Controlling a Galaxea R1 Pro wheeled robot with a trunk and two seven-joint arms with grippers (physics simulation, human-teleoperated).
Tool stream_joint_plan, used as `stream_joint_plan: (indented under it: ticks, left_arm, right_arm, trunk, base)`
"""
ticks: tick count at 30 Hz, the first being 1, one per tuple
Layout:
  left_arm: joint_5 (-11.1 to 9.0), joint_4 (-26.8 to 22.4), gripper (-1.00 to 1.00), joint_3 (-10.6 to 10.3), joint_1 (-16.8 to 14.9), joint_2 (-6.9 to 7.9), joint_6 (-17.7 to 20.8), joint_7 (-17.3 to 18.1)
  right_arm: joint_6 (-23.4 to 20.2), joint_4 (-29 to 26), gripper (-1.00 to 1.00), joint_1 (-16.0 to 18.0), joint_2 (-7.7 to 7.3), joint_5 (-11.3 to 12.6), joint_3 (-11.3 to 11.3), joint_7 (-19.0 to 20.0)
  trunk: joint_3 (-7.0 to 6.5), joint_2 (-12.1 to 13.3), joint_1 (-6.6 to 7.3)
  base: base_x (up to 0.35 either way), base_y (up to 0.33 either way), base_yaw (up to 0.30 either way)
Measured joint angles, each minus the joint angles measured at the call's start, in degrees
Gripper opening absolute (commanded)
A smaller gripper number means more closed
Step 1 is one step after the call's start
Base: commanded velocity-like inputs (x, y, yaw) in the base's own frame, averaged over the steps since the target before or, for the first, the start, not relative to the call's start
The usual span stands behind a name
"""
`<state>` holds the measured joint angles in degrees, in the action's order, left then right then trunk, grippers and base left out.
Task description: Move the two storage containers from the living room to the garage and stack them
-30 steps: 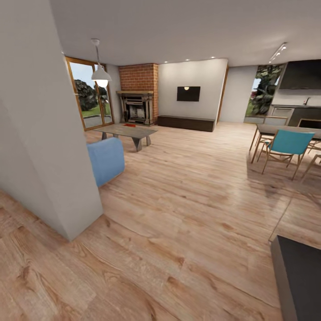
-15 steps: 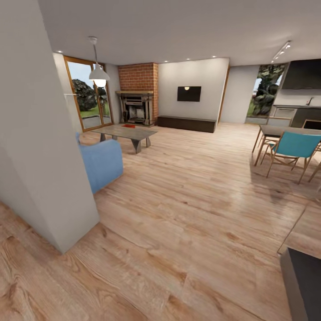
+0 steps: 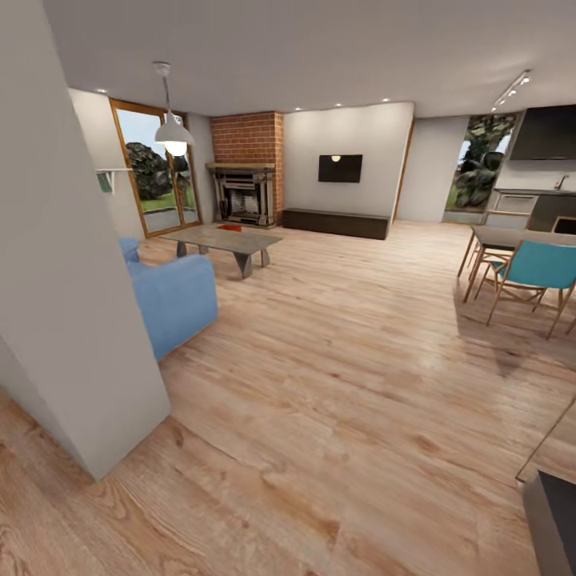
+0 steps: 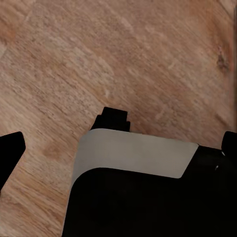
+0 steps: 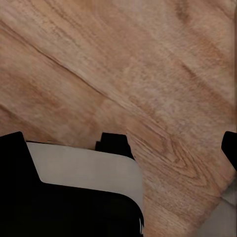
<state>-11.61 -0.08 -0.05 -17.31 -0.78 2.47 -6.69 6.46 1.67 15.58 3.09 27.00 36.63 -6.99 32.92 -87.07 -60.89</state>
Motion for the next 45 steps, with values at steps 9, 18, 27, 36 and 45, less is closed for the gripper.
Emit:
stream_joint_plan:
  ticks: [9,18,27,36,45]
  left_arm:
    - [0.0,0.0,1.0,0.0,0.0,0.0,0.0,0.0]
    - [0.0,0.0,1.0,0.0,0.01,0.0,0.0,0.0]
    - [0.0,0.0,1.0,0.0,-0.03,0.0,0.0,0.0]
    - [0.0,0.0,1.0,0.0,0.0,-0.02,0.02,0.0]
    - [0.0,0.0,1.0,0.0,0.01,-0.03,0.0,0.0]
  right_arm:
    - [0.0,0.0,1.0,0.01,0.02,0.0,-0.01,0.0]
    - [0.0,0.0,1.0,-0.01,0.02,0.0,0.03,0.0]
    - [0.0,0.0,1.0,0.01,0.02,0.0,-0.01,0.0]
    - [0.02,0.0,1.0,0.0,0.03,0.01,0.01,0.0]
    - [0.0,0.0,1.0,0.0,0.02,0.0,0.01,0.0]
  trunk:
    - [0.0,0.0,0.0]
    - [0.0,0.0,0.0]
    - [0.0,0.0,0.0]
    - [0.0,0.0,0.0]
    - [0.0,0.0,0.0]
  base:
    - [0.322,0.0,-0.089]
    - [0.322,0.0,-0.001]
    - [0.322,0.0,0.0]
    - [0.322,0.0,-0.153]
    - [0.322,0.0,-0.111]
